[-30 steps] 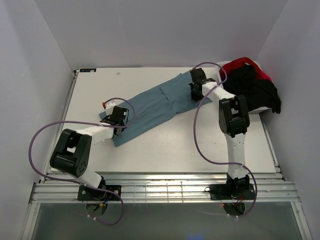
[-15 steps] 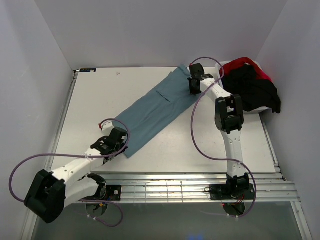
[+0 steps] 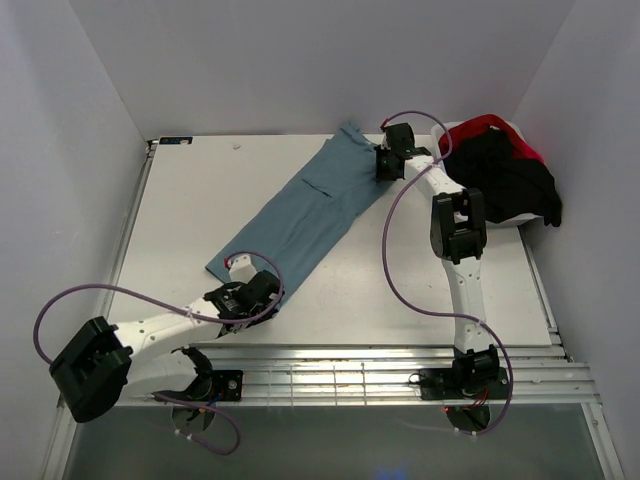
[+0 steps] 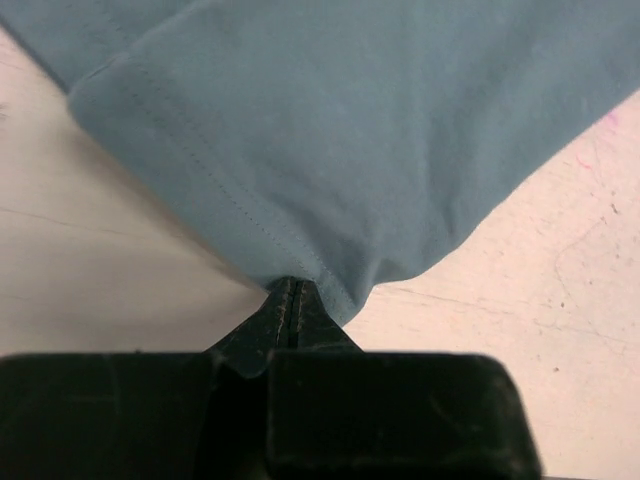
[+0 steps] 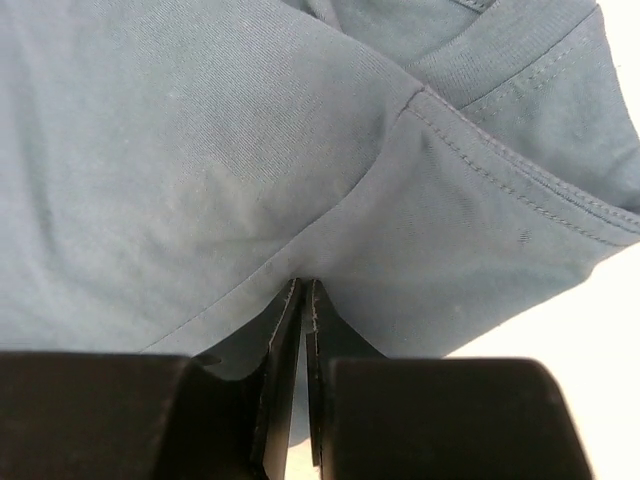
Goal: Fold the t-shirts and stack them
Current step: Rotate the tshirt 90 degrees
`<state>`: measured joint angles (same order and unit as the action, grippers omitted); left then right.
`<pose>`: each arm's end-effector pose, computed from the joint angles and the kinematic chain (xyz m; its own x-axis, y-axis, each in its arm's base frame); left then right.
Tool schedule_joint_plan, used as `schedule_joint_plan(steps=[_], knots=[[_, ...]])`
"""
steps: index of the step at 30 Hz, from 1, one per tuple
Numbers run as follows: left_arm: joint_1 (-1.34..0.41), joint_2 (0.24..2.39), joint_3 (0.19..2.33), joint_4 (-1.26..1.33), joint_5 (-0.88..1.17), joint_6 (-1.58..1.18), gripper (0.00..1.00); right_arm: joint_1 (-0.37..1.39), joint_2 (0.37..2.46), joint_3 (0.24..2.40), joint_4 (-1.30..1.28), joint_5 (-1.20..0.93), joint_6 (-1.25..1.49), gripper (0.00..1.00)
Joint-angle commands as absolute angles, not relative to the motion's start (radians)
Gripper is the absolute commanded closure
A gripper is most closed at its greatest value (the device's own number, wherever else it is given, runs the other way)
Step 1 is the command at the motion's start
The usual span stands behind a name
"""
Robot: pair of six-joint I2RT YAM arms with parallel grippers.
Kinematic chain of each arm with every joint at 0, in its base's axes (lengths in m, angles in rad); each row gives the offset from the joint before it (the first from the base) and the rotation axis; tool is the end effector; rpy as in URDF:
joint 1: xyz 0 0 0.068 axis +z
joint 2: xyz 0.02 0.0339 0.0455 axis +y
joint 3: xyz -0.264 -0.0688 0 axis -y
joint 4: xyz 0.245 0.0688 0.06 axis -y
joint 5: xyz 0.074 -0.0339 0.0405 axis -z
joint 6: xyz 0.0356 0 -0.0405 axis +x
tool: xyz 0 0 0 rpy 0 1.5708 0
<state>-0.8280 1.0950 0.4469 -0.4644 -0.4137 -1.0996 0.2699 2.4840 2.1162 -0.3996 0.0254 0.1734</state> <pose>0.1308 -0.1213 0.1525 -0.7691 -0.3687 -0.5221 -0.2889 0.9292 -0.2306 0.5380 0.1479 0.1667 -0.7020 -0.0153 -0.7120 -0.1298 0.9858 0.1068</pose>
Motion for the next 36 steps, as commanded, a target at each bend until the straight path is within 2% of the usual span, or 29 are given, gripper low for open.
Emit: schedule_joint_plan(steps=[1, 10, 18, 23, 25, 26, 33, 34, 36], knots=[[-0.928, 1.207, 0.485, -0.453, -0.455, -1.221, 1.00, 0.279, 2.526, 2.145, -0.322, -0.139, 0.244, 0.88], [-1.103, 1.350, 0.561, -0.453, -0.492, -1.333, 1.00, 0.279, 2.551, 2.144, -0.267, -0.230, 0.267, 0.87], [-1.271, 1.445, 0.660, -0.462, -0.486, -1.380, 1.00, 0.275, 2.551, 2.132, -0.195, -0.325, 0.305, 0.82], [-1.345, 1.494, 0.739, -0.469, -0.491, -1.408, 1.00, 0.275, 2.571, 2.161, -0.181, -0.377, 0.307, 0.70], [-1.373, 1.512, 0.756, -0.468, -0.492, -1.410, 1.00, 0.270, 2.574, 2.164, -0.169, -0.379, 0.305, 0.68], [-1.381, 1.519, 0.773, -0.468, -0.494, -1.410, 1.00, 0.268, 2.576, 2.160, -0.160, -0.394, 0.305, 0.64], [-1.402, 1.560, 0.834, -0.365, -0.503, -1.318, 1.00, 0.247, 2.583, 2.146, -0.011, -0.498, 0.370, 0.57], [-1.402, 1.563, 0.842, -0.333, -0.499, -1.287, 1.00, 0.242, 2.594, 2.178, -0.011, -0.514, 0.383, 0.53], [-1.402, 1.581, 0.864, -0.311, -0.494, -1.255, 1.00, 0.227, 2.611, 2.221, -0.011, -0.522, 0.423, 0.50]])
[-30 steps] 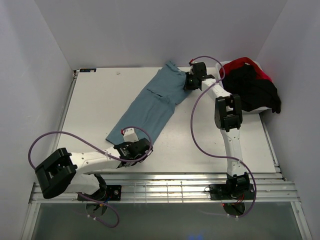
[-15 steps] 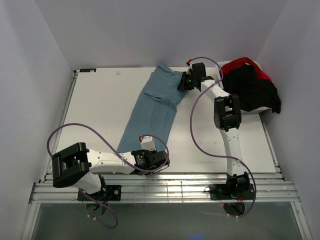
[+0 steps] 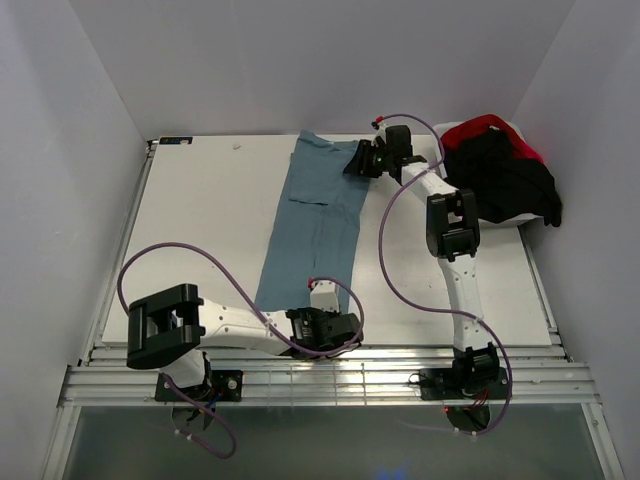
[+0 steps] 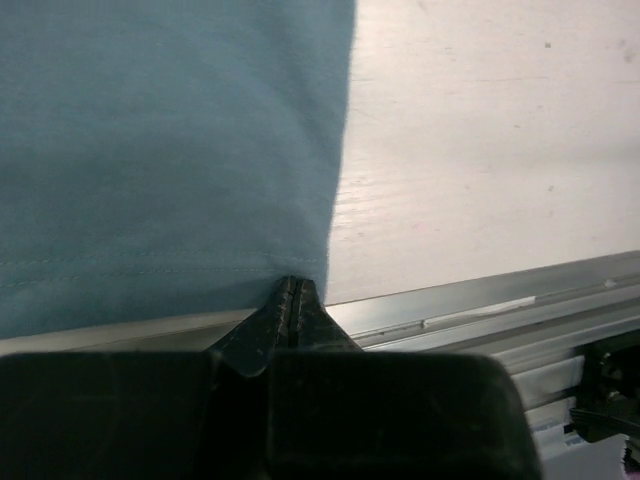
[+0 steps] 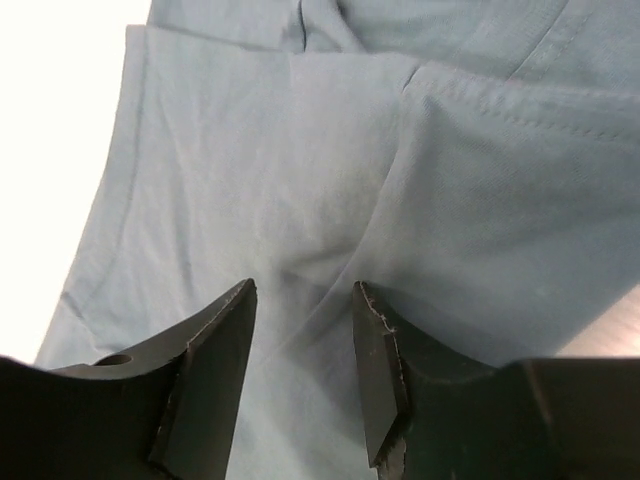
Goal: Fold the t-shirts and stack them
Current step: Rotate the tshirt 90 degrees
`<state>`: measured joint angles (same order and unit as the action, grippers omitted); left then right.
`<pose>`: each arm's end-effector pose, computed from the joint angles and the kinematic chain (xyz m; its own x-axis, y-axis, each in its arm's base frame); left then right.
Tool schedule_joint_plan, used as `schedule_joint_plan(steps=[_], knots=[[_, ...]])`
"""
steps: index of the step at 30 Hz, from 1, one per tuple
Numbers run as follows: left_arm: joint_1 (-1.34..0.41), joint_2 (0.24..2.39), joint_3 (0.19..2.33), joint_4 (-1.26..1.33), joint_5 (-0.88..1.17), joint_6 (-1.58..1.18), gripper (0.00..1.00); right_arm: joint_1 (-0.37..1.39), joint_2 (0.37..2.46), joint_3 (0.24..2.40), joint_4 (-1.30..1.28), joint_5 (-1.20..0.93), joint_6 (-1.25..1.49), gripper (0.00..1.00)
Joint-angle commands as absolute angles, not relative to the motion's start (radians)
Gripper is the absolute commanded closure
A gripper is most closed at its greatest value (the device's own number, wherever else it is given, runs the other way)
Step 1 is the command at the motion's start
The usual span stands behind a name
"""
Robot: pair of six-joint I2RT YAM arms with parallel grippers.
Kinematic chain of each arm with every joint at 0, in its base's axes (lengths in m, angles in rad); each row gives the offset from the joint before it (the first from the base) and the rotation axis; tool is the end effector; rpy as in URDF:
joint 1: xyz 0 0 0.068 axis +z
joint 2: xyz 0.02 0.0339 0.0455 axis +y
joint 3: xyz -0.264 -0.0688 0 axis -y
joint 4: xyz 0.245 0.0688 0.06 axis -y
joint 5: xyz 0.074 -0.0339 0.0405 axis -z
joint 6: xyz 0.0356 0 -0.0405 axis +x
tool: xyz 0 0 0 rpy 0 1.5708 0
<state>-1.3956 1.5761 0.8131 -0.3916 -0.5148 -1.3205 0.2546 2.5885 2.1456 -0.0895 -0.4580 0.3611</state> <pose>0.0665 -0.2750 0.1555 -0.8362 -0.1138 -0.5364 0.0492 0.9587 -0.2801 0.5602 0.1621 0.1476 -0.6696 0.1532 -0.7267 -0.3827 0.7675 0.5144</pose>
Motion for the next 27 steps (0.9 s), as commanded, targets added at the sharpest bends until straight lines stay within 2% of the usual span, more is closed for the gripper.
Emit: schedule_joint_plan(steps=[1, 4, 8, 13, 16, 20, 21, 22, 24, 25, 27], knots=[[-1.402, 1.588, 0.889, -0.304, -0.497, -1.244, 1.00, 0.221, 2.625, 2.242, -0.011, -0.529, 0.432, 0.50], [-1.404, 1.606, 0.929, -0.272, -0.503, -1.191, 1.00, 0.199, 2.590, 2.235, 0.057, -0.578, 0.457, 0.49], [-1.402, 1.602, 1.009, -0.239, -0.576, -1.068, 1.00, 0.187, 2.415, 2.004, 0.250, -0.565, 0.414, 0.49], [-1.358, 1.536, 1.152, -0.149, -0.673, -0.743, 1.00, 0.158, 2.202, 2.025, 0.193, -0.552, 0.345, 0.49], [-1.234, 1.456, 1.143, -0.057, -0.625, -0.614, 1.00, 0.155, 2.059, 1.973, 0.114, -0.508, 0.293, 0.49], [-0.941, 1.443, 1.095, -0.021, -0.448, -0.536, 1.00, 0.158, 1.915, 1.867, -0.032, -0.456, 0.247, 0.51], [-0.904, 1.460, 1.101, -0.011, -0.428, -0.511, 1.00, 0.158, 1.857, 1.836, -0.063, -0.437, 0.239, 0.53], [-0.873, 1.482, 1.109, -0.008, -0.401, -0.458, 1.00, 0.163, 1.824, 1.753, -0.089, -0.386, 0.232, 0.69], [-0.790, 1.570, 1.147, 0.053, -0.333, -0.414, 1.00, 0.189, 1.725, 1.651, -0.121, -0.327, 0.192, 0.87], [-0.766, 1.604, 1.167, 0.064, -0.251, -0.397, 1.00, 0.204, 1.692, 1.603, -0.136, -0.236, 0.178, 0.92], [-0.713, 1.714, 1.221, 0.072, -0.197, -0.368, 1.00, 0.242, 1.601, 1.462, -0.159, -0.161, 0.147, 0.92]])
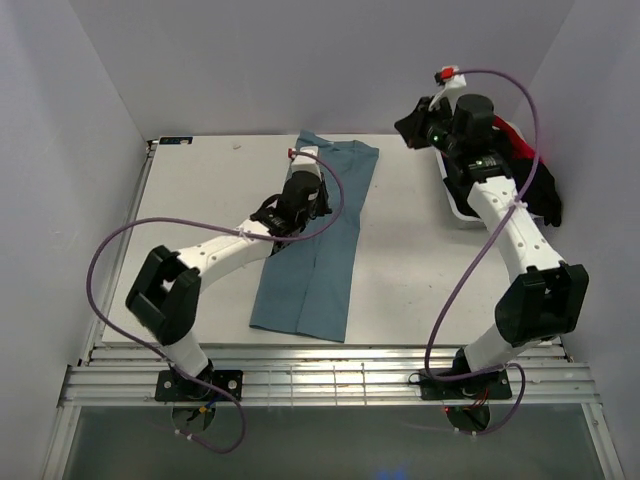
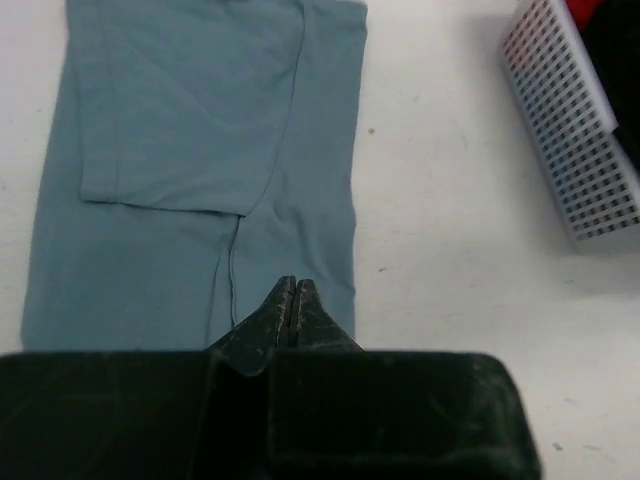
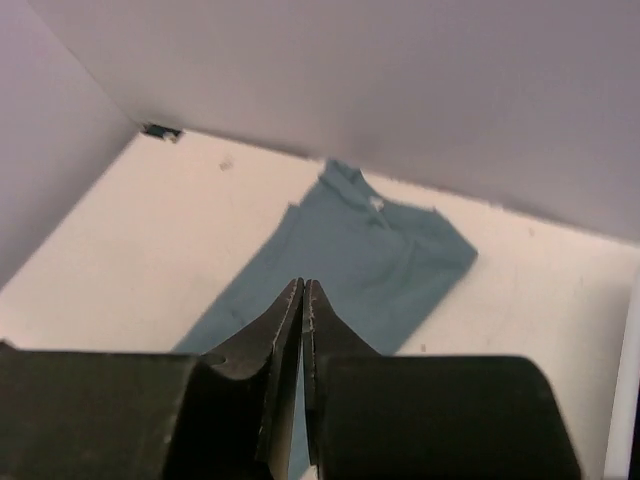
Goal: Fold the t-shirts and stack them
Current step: Rotate the tshirt 90 degrees
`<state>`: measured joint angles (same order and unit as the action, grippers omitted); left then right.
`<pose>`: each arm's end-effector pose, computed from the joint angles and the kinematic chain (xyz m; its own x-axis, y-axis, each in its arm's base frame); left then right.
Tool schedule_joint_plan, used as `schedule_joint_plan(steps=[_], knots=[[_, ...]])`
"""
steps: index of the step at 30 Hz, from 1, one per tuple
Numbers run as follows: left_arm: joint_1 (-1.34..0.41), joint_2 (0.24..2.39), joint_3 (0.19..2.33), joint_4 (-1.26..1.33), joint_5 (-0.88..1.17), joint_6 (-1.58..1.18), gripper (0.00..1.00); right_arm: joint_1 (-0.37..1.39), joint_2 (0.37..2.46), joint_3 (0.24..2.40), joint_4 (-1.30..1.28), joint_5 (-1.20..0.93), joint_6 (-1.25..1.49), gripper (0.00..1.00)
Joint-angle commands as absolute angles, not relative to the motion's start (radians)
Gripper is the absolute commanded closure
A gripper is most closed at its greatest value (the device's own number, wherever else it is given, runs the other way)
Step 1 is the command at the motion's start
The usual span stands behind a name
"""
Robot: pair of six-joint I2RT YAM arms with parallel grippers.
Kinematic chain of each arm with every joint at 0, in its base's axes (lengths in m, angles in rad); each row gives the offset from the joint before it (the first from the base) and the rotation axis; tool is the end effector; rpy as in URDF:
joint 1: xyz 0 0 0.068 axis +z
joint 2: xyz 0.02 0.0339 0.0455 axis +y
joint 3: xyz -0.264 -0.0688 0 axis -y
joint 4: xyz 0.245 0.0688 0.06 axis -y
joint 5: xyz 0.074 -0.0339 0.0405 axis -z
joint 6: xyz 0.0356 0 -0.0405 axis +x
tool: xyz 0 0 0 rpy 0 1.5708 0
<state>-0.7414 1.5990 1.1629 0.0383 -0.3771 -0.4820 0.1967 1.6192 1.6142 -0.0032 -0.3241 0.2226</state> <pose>0.2844 -0.2426 0.2868 -0.4282 -0.1923 -0.8830 0.2021 0.9320 -0.3010 0.3762 0.0865 0.4351 -0.1177 0.1899 -0.9747 -0.4835 0.8464 0.2233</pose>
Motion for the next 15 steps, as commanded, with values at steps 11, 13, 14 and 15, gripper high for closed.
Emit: schedule_joint_plan(steps=[11, 13, 14, 15], knots=[[-0.600, 2.106, 1.572, 0.129, 0.040, -0.285, 1.00, 0.348, 1.298, 1.017, -0.192, 0.069, 0.140, 0.92], [-0.591, 2.169, 1.604, 0.127, 0.052, -0.281, 1.00, 0.356, 1.272, 0.977, -0.202, 0.080, 0.141, 0.92], [-0.580, 2.186, 1.614, 0.133, 0.052, -0.279, 1.00, 0.360, 1.266, 0.965, -0.202, 0.081, 0.140, 0.92], [-0.575, 2.201, 1.633, 0.141, 0.055, -0.278, 1.00, 0.364, 1.253, 0.954, -0.207, 0.084, 0.141, 0.92]])
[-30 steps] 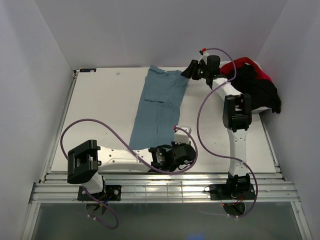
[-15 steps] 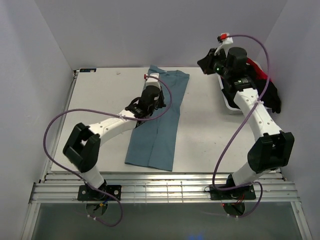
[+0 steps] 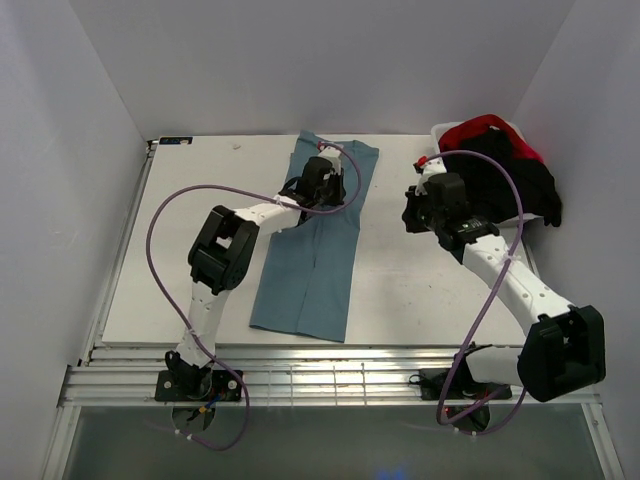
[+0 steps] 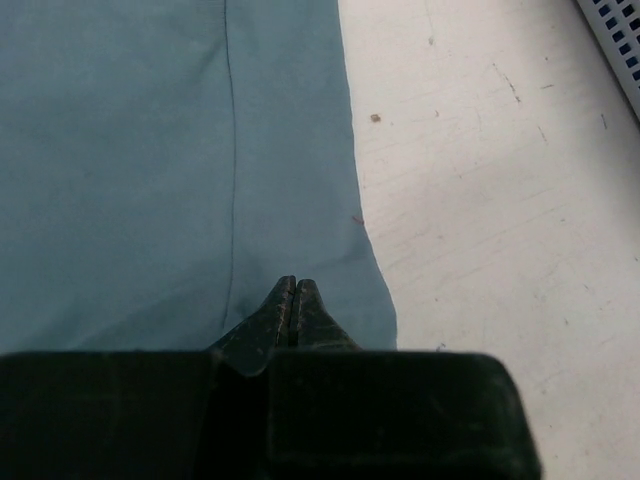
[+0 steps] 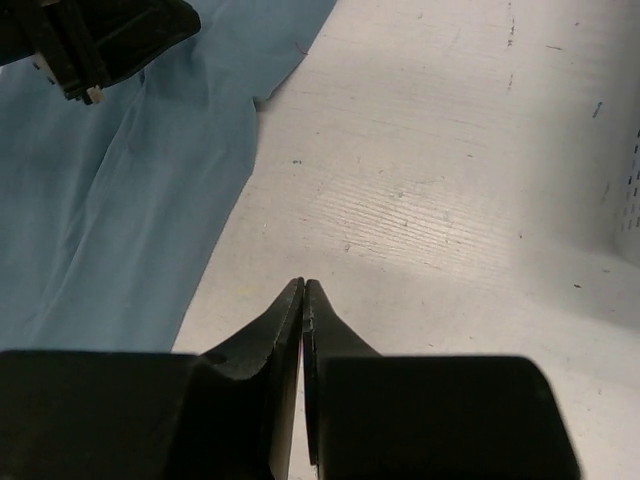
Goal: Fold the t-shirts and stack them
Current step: Rotate the tshirt 90 degrees
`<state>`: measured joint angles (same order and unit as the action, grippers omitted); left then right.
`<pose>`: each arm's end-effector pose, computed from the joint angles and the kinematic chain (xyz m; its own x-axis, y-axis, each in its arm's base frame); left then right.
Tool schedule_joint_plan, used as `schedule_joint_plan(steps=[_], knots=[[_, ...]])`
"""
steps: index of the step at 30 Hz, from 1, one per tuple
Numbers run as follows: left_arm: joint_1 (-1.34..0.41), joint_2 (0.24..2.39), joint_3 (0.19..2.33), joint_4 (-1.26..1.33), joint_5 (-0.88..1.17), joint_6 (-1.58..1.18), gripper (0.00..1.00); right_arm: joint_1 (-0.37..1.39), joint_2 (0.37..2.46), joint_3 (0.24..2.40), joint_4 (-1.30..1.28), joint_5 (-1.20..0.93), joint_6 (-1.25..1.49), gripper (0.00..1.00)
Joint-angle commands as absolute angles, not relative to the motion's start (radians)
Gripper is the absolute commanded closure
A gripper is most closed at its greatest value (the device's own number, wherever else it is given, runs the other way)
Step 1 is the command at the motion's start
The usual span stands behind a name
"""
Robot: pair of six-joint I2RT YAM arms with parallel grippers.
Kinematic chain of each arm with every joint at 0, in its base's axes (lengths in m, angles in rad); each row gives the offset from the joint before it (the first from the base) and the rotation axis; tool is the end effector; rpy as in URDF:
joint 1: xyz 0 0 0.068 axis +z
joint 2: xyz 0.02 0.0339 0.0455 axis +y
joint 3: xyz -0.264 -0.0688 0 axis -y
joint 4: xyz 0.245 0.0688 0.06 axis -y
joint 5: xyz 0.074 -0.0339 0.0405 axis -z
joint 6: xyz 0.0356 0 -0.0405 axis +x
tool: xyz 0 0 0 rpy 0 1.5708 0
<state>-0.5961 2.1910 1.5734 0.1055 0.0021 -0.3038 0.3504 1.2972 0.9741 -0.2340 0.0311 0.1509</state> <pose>0.4166 -0.2827 0.1817 -0.5553 0.0153 -0.8315 0.4159 0.8709 -0.2618 0.2756 0.0996 0.2888 -0.5388 -0.0369 -0.8416 -0.2400 0.9644 0.1113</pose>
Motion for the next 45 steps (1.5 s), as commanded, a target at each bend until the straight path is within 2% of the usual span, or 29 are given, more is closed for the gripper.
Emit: schedule_joint_plan(steps=[1, 17, 31, 39, 43, 45], knots=[[-0.569, 2.215, 1.643, 0.143, 0.058, -0.278, 1.00, 0.367, 1.246, 0.937, -0.213, 0.089, 0.141, 0.92], [-0.466, 2.439, 1.835, 0.051, 0.049, -0.348, 1.00, 0.468, 1.215, 0.885, -0.258, 0.163, 0.213, 0.92], [-0.341, 2.508, 1.844, 0.060, 0.061, -0.434, 1.00, 0.537, 1.345, 0.916, -0.259, 0.210, 0.245, 0.92], [-0.334, 2.487, 1.807, 0.167, 0.189, -0.407, 1.00, 0.571, 1.408, 0.946, -0.242, 0.226, 0.252, 0.92], [-0.351, 2.398, 1.766, 0.232, 0.218, -0.367, 1.00, 0.595, 1.422, 0.956, -0.236, 0.212, 0.256, 0.78], [-0.362, 2.346, 1.749, 0.255, 0.212, -0.344, 0.89, 0.607, 1.425, 0.945, -0.232, 0.198, 0.262, 0.72]])
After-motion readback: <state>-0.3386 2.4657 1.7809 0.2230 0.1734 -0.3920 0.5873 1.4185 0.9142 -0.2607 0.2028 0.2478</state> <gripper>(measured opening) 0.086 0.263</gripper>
